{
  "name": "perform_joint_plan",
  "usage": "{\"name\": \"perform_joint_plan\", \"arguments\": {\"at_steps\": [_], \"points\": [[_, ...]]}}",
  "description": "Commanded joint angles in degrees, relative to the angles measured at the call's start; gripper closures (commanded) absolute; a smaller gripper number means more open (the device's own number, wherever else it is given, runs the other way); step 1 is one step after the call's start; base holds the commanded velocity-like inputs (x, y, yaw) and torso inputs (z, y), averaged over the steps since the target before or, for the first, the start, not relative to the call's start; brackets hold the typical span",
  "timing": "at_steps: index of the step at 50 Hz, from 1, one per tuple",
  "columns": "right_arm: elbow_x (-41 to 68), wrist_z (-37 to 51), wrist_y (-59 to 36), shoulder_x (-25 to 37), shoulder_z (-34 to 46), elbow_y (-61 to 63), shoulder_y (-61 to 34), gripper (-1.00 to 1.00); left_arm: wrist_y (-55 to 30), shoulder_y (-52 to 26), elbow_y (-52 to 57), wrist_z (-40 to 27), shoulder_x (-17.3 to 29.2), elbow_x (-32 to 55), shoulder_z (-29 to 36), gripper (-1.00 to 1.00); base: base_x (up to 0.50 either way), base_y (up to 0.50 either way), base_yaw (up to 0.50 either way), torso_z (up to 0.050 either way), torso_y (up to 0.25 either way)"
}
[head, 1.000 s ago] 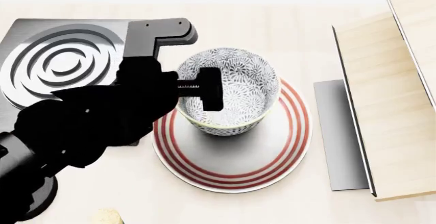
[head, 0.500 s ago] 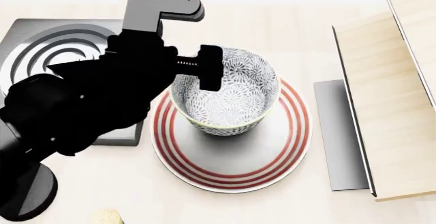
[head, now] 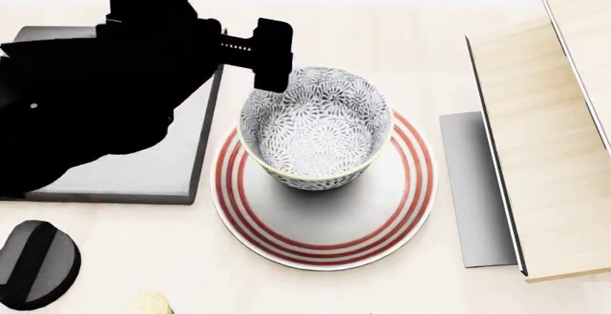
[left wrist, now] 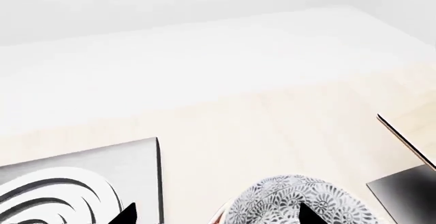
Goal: Pick up the akita bowl and put it on the plate.
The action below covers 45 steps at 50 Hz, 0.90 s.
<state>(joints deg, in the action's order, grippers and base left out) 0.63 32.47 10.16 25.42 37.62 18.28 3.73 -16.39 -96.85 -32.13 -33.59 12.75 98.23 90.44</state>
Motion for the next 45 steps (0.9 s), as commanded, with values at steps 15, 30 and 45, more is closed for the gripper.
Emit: {"name": "perform_joint_plan", "arguments": {"at_steps": [15,30,45], "points": [[-0.07,1.24,-1.14,1.48,-1.42,3.78,0.36,-1.00,-2.90,-7.90,15.79,-7.66,9.61,-0.59,-1.59,-1.00,0.00,0.00,0.00,0.000,0.000],[-2.18,2.49,-9.39,4.02,-4.19,15.69,-0.36,-1.00,-4.01,-11.32,23.12,-12.01,16.55,-1.27,-2.49,-1.00,0.00,0.00,0.00,0.000,0.000],[-4.35,3.07,-15.74,5.80,-6.06,25.23,-0.56,-1.00,-5.03,-13.05,28.04,-14.56,20.94,-2.68,-2.56,-1.00,0.00,0.00,0.00,0.000,0.000]]}}
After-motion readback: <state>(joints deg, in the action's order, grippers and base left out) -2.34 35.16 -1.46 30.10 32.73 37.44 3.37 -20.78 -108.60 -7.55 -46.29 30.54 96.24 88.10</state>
